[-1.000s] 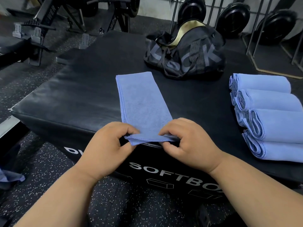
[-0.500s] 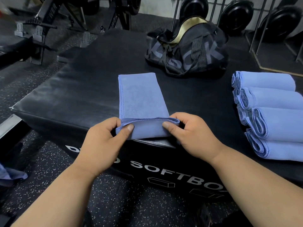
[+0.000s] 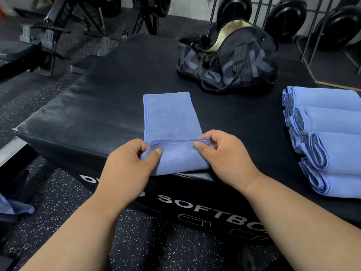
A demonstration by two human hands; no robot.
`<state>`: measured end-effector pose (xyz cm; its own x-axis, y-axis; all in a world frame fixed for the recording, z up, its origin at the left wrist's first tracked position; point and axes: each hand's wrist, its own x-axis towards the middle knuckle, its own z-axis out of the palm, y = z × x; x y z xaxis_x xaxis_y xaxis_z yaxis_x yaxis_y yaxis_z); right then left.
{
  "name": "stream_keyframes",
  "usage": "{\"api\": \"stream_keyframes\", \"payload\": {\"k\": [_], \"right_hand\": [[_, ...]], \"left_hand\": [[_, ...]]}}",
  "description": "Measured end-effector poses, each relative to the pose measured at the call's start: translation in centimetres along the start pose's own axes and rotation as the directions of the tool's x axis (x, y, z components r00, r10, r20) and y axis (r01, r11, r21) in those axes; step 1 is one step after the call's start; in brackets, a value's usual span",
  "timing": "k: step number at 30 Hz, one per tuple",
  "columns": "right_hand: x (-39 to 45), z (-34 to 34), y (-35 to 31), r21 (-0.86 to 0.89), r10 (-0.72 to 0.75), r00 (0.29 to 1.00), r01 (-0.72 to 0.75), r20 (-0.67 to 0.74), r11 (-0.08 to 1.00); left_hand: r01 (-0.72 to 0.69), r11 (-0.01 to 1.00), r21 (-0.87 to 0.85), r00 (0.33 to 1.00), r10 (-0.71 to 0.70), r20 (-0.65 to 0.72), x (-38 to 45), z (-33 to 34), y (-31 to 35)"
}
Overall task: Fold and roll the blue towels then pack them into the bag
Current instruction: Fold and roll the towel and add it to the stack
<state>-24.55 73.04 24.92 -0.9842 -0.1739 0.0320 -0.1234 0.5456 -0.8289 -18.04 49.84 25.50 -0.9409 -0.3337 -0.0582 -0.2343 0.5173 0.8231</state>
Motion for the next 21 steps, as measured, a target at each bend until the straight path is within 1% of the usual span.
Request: {"api": "stream_keyframes", "payload": {"k": [3, 7, 12, 16, 18, 19, 20, 21], "right_hand": [[0.05, -0.18, 0.14, -0.037, 0.011, 1.000, -0.011, 0.018, 0.999], [-0.09, -0.64, 0.04, -0.026, 0.025, 0.998, -0.023, 0.052, 0.999], [-0.20, -0.91, 0.00, -0.026, 0.014, 0.997, -0.012, 0.070, 1.000], [-0.40, -0.77, 0.01, -0.002, 0.011, 0.997, -0.011, 0.077, 1.000], [-0.36, -0.67, 0.05, -0.025, -0.003, 0.997, 0.005, 0.077, 1.000], [-0.33, -0.62, 0.09, -0.036, -0.010, 0.997, 0.013, 0.075, 0.999], [-0.29, -0.57, 0.14, -0.044, -0.014, 0.997, 0.017, 0.073, 0.999], [-0.27, -0.54, 0.22, -0.050, -0.017, 0.997, 0.021, 0.073, 0.999]], "left_hand": [[0.015, 1.000, 0.014, 0.999, -0.016, 0.031, -0.12, -0.29, -0.16], [0.021, 1.000, 0.008, 0.998, -0.021, 0.058, -0.35, -0.82, -0.21], [0.017, 0.992, 0.127, 0.999, -0.021, 0.033, -0.44, -0.94, -0.18], [0.014, 0.983, 0.185, 0.999, -0.009, -0.030, -0.64, -0.71, 0.05], [-0.023, 0.984, 0.178, 0.997, 0.036, -0.069, -0.72, -0.58, 0.14], [-0.076, 0.978, 0.192, 0.992, 0.094, -0.089, -0.78, -0.55, 0.13], [-0.166, 0.959, 0.229, 0.975, 0.194, -0.104, -0.83, -0.45, 0.03], [-0.277, 0.920, 0.277, 0.943, 0.315, -0.104, -0.85, -0.23, -0.04]]}}
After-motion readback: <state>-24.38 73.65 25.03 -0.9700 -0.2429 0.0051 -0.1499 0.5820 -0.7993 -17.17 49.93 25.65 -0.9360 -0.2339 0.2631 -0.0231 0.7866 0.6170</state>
